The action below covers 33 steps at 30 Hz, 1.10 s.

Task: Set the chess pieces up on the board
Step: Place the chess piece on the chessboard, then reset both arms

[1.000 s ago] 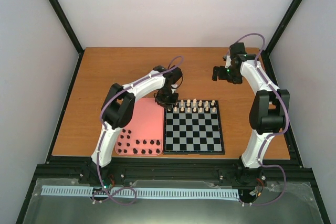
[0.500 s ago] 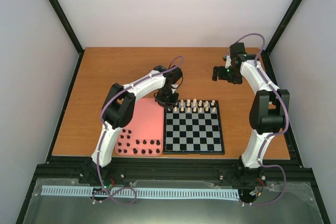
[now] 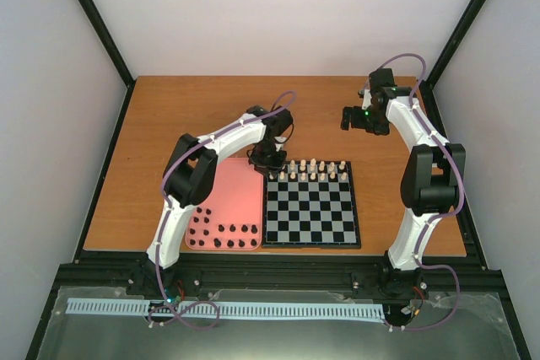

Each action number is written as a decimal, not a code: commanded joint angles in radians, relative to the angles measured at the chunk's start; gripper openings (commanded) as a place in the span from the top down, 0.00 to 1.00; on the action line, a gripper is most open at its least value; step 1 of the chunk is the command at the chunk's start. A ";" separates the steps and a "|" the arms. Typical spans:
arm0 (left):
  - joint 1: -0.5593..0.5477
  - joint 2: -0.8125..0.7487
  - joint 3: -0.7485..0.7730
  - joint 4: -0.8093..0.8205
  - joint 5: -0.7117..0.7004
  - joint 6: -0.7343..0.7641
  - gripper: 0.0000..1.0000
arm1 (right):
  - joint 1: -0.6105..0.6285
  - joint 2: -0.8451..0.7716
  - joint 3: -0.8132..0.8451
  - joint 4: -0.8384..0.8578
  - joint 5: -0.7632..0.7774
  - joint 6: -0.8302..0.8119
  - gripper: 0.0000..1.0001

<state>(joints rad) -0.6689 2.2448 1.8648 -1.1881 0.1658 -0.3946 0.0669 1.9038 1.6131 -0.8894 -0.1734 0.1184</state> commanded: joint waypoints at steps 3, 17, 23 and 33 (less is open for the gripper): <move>-0.005 -0.051 0.017 -0.011 0.008 0.011 0.66 | -0.005 0.005 0.017 0.000 -0.005 -0.009 0.00; -0.001 -0.198 0.038 -0.078 -0.070 0.008 0.09 | -0.005 -0.017 0.017 -0.005 0.030 0.003 0.00; 0.048 -0.298 0.036 -0.085 -0.098 0.010 0.00 | -0.004 -0.042 0.003 0.006 0.046 0.028 0.00; 0.396 -0.488 -0.075 -0.016 -0.052 0.036 0.00 | -0.001 -0.080 -0.017 0.033 0.027 0.056 0.00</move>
<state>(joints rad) -0.3908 1.8473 1.8267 -1.2343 0.1020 -0.3851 0.0669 1.8751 1.6119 -0.8795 -0.1467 0.1585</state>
